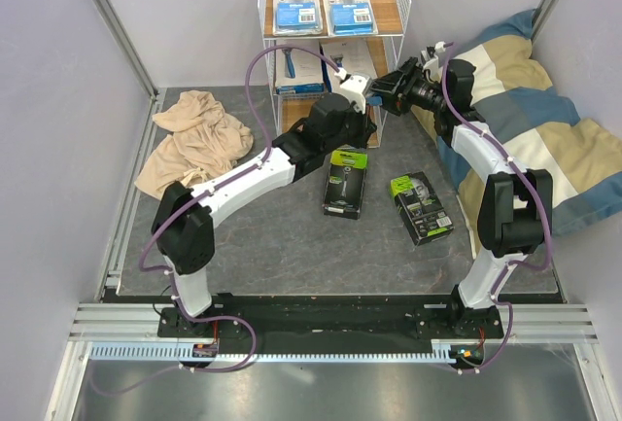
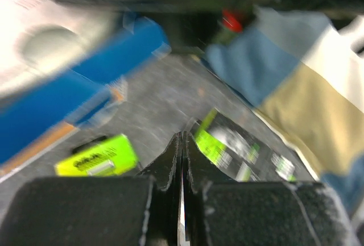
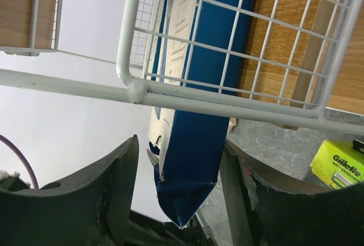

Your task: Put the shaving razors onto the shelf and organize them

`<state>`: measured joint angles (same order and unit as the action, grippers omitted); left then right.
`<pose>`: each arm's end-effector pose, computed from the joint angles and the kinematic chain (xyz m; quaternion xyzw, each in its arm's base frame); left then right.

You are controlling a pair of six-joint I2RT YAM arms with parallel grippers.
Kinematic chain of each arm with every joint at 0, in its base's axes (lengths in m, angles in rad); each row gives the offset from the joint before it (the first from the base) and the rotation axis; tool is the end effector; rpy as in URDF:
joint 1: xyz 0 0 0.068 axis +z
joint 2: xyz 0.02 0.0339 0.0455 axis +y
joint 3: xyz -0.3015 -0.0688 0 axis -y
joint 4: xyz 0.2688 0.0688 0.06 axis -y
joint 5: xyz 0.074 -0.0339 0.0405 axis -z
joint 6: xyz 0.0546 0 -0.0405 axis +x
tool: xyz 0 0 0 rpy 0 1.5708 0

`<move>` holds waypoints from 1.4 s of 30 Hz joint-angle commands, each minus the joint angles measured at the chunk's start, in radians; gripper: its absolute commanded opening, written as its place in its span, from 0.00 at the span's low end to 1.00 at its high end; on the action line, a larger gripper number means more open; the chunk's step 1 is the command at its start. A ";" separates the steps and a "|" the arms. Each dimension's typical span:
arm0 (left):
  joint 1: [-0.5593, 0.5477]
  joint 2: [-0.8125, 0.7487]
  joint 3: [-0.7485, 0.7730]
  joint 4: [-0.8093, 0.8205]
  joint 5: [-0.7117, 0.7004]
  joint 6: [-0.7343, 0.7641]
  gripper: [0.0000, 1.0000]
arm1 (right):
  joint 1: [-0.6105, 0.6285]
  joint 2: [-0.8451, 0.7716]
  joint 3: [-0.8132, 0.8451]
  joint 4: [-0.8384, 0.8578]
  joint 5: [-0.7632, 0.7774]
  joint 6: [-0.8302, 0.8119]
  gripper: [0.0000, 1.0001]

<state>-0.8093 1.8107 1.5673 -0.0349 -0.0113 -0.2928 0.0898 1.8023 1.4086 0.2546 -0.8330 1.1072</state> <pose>0.3390 -0.3547 0.3645 0.2006 0.7727 -0.3115 0.5154 0.4646 0.0824 0.3439 0.1042 0.7320 0.5903 0.3239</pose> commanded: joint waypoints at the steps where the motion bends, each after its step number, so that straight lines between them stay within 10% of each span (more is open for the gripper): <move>1: -0.004 0.039 0.092 0.061 -0.179 0.027 0.02 | 0.004 0.003 0.018 0.063 -0.008 0.014 0.66; 32: 0.005 0.266 0.427 -0.069 -0.613 0.080 0.02 | -0.021 -0.185 -0.100 -0.020 -0.002 -0.081 0.83; 42: -0.005 0.095 0.139 0.081 -0.500 0.047 0.07 | -0.019 -0.300 -0.195 -0.118 0.012 -0.167 0.86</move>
<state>-0.8085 2.0281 1.8370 -0.0677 -0.5461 -0.2558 0.0719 1.5684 1.2453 0.1970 -0.8318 1.0115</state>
